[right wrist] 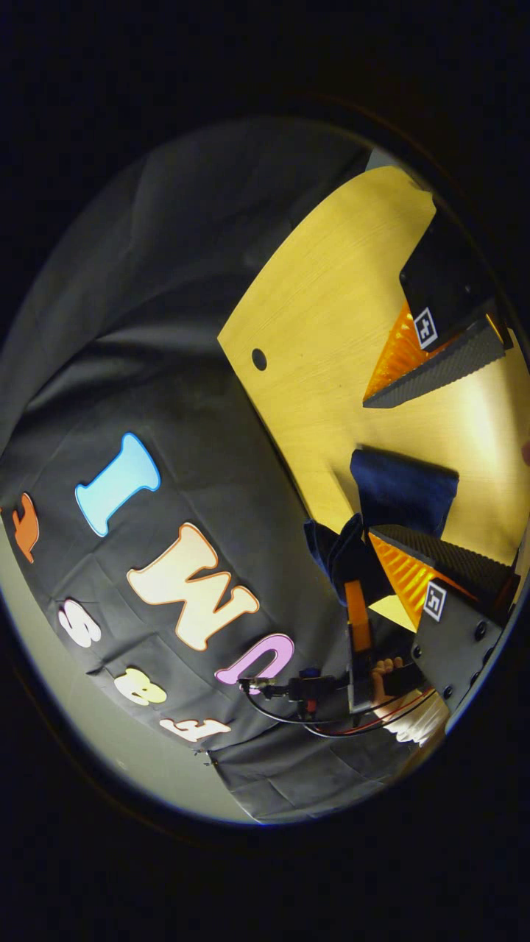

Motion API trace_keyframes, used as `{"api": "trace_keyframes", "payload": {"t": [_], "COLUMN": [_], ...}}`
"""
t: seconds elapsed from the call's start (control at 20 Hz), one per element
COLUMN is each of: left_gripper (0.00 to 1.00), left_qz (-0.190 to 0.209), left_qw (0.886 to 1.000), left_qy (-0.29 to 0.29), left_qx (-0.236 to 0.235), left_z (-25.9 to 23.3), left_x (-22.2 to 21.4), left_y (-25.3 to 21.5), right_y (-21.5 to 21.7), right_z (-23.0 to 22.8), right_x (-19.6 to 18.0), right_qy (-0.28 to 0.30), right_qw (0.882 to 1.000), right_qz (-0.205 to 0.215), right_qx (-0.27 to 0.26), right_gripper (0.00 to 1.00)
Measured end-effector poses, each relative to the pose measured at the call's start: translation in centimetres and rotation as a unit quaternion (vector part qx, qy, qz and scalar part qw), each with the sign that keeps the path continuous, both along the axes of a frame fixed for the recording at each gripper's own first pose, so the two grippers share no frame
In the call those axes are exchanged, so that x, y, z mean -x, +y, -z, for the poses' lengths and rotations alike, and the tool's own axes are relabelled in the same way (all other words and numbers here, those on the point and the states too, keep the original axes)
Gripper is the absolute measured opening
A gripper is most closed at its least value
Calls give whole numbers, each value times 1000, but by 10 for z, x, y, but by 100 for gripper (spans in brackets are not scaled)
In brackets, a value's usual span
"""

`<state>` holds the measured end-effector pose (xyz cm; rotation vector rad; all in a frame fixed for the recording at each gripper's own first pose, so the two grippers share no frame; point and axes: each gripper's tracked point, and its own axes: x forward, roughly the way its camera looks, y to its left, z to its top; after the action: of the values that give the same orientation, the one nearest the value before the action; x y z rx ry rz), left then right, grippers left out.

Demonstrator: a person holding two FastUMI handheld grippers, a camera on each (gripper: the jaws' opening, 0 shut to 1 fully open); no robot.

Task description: Grasp the waist and the cuffs of the jeans and fold them to make the two legs overlap; first hold the waist and fold one-third of the jeans toward the cuffs, then hold the cuffs and fold the remaining one-third in the same direction to finish folding.

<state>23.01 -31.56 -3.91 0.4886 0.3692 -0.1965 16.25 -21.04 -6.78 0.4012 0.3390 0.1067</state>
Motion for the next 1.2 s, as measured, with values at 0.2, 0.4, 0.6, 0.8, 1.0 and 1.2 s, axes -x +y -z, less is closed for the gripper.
{"api": "trace_keyframes", "payload": {"t": [0.2,0.4,0.6,0.8,1.0,1.2], "left_gripper": [3,4,19,50,85,87], "left_qz": [15,33,69,106,54,-22], "left_qw": [999,998,996,994,996,988], "left_qy": [22,20,42,17,-57,-108], "left_qx": [-40,-46,-49,-4,51,112], "left_z": [70,105,134,113,55,12], "left_x": [10,30,44,74,99,107], "left_y": [4,1,-12,-25,23,91], "right_y": [-4,1,9,26,65,114], "right_z": [7,7,2,-6,-8,-4], "right_x": [6,9,10,14,19,22], "right_qy": [7,7,4,-2,-13,-25], "right_qw": [1000,1000,1000,999,999,999], "right_qz": [3,3,10,16,12,2], "right_qx": [6,10,14,29,45,41], "right_gripper": [98,98,98,98,98,98]}}
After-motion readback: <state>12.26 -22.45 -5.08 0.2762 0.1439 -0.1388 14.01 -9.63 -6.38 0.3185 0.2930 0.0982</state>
